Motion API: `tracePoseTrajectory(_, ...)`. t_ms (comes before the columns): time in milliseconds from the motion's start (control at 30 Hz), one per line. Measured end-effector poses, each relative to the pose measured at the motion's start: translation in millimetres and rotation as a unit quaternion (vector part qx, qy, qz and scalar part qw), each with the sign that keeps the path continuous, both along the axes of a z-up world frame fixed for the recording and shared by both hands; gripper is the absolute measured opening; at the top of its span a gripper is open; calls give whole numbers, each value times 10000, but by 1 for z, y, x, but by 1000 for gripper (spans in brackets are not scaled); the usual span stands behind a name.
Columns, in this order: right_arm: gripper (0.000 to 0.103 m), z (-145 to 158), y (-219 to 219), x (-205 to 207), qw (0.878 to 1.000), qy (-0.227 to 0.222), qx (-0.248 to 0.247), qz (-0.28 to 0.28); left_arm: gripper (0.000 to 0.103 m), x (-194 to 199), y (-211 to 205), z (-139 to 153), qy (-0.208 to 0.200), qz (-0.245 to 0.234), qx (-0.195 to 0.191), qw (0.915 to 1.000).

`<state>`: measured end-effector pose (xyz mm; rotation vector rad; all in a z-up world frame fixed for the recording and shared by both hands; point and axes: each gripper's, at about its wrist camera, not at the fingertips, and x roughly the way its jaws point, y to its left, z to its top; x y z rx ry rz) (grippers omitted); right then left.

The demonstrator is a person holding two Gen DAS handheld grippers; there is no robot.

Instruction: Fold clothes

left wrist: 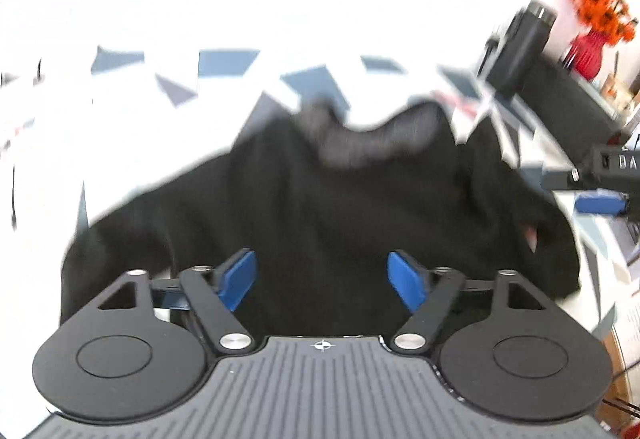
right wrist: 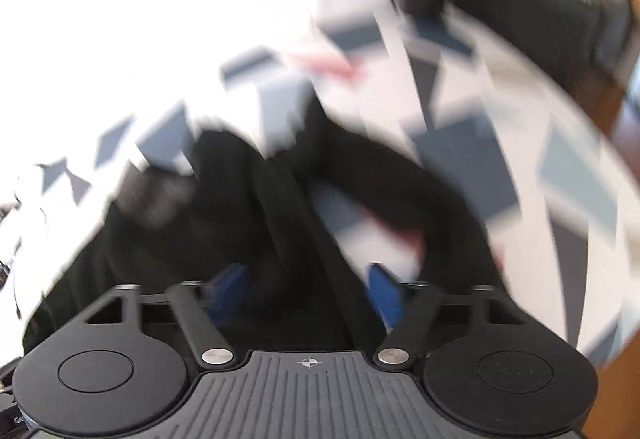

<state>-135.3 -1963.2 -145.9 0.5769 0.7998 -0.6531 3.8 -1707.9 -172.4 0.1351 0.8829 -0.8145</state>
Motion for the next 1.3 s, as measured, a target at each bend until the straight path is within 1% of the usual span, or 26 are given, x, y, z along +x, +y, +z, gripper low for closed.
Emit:
tracePoseTrajectory(33,88,11,2,7,9996,-90,-277,21,96,6,-2,8,-117,20,-79,9999)
tracePoseTrajectory(67,92,22,5,14,9983,-166,-554,37,98,11,-5,16,-223,76,-111,9997)
tracePoseTrajectory(133,101,39,11,31,9938,-130,-1105,5,100,21,-13,27,-404,208,-84,9989)
tracePoseTrajectory(200,102,51,19,44,9876,-226,-1556,42,102,30,-23,35,-555,348,-17,9979)
tracePoseTrajectory(300,102,56,14,60,9824,-373,-1819,208,102,42,-34,35,-618,535,77,9966)
tracePoseTrajectory(533,102,26,-4,85,9893,-140,-1412,352,102,59,-45,11,-397,790,614,9942)
tracePoseTrajectory(633,102,11,-7,92,9912,-66,-1246,436,102,62,-50,4,-550,843,919,9907)
tracePoseTrajectory(767,102,-7,-18,102,9930,-94,-1019,589,102,66,-52,1,-1018,927,1184,9834)
tracePoseTrajectory(833,102,-14,-25,107,9928,-114,-940,738,102,76,-48,1,-1031,950,1151,9834)
tracePoseTrajectory(900,102,-20,-33,113,9935,-155,-799,793,102,93,-41,0,-893,1084,1029,9847)
tracePoseTrajectory(967,98,-26,-43,118,9954,-203,-582,732,102,111,-33,-4,-713,1293,879,9851)
tracePoseTrajectory(1033,89,-33,-51,125,9972,-222,-332,630,102,126,-27,-8,-562,1412,757,9855)
tracePoseTrajectory(1067,85,-36,-54,129,9977,-225,-221,593,102,132,-24,-11,-495,1425,770,9856)
tracePoseTrajectory(1100,78,-39,-57,132,9981,-238,-121,563,102,138,-22,-15,-437,1421,797,9857)
tracePoseTrajectory(1200,77,-33,-54,140,9966,-483,-97,655,102,148,-15,-24,-350,1332,919,9862)
tracePoseTrajectory(1233,78,-29,-51,143,9952,-593,-172,760,102,151,-11,-27,-297,1316,932,9865)
tracePoseTrajectory(1300,78,-23,-43,153,9914,-699,-340,1051,102,155,-1,-34,-67,1253,845,9885)
